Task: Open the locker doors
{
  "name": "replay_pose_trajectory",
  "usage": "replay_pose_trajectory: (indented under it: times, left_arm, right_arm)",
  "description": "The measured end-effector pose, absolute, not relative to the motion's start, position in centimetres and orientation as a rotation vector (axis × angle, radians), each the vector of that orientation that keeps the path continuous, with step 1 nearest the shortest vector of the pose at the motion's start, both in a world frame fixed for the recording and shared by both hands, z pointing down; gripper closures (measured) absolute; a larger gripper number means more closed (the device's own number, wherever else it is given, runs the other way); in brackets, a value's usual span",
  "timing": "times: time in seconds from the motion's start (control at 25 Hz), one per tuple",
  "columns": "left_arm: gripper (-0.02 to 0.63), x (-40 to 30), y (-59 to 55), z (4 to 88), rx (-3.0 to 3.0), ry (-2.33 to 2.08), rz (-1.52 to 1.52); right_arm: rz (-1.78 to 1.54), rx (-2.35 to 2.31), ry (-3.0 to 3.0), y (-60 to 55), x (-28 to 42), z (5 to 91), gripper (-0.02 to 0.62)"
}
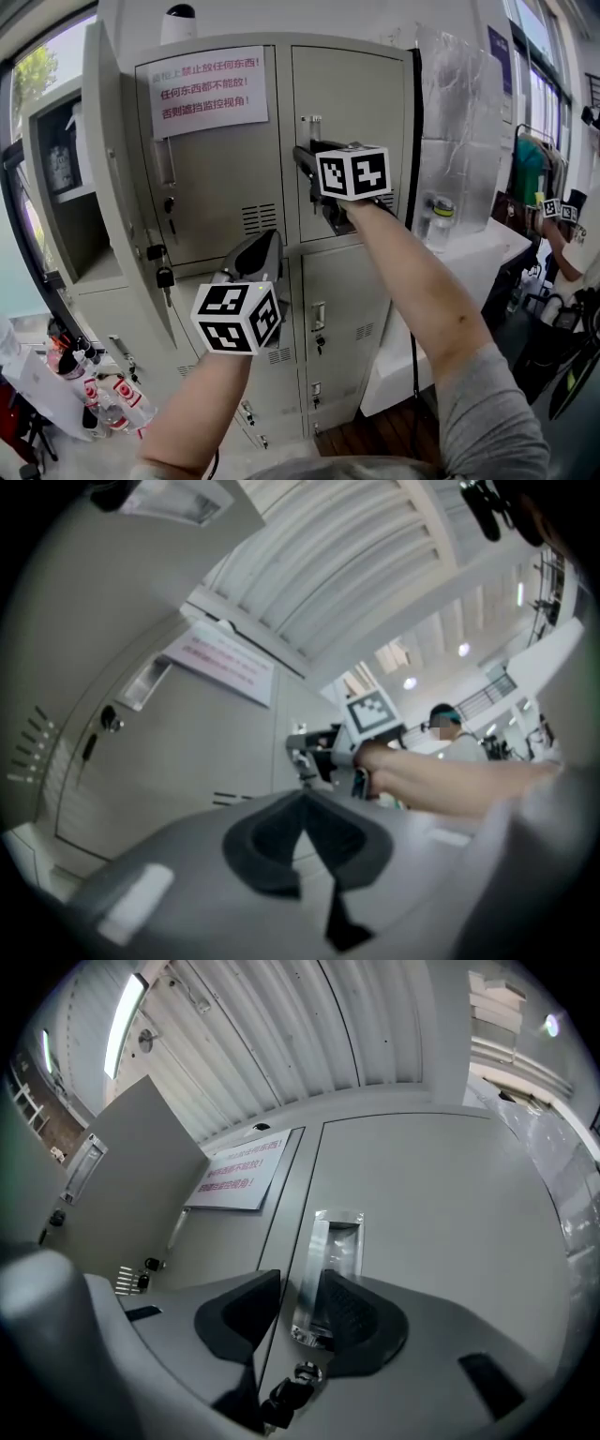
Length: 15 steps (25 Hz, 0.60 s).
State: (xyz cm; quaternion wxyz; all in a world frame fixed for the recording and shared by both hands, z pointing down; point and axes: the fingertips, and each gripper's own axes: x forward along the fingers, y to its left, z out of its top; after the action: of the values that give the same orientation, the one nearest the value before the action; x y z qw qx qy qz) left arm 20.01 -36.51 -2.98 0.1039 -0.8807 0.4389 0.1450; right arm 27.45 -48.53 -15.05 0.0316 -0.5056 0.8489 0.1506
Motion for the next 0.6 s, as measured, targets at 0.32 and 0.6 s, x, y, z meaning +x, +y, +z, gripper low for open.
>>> replay_pose_trajectory:
  times: [0.32,0.6]
  left_arm:
    - [0.601,20.0,-36.4,-3.0,-2.607,1.25,0.42]
    - [0.601,21.7,-34.7,-3.0,-2.589,1.249,0.413]
  right_arm:
    - [0.329,-1.387,2.681,-48.1,27.0,-15.0,0.492]
    - [0.322,-1.199,2.74,-43.1,28.6,-15.0,0.492]
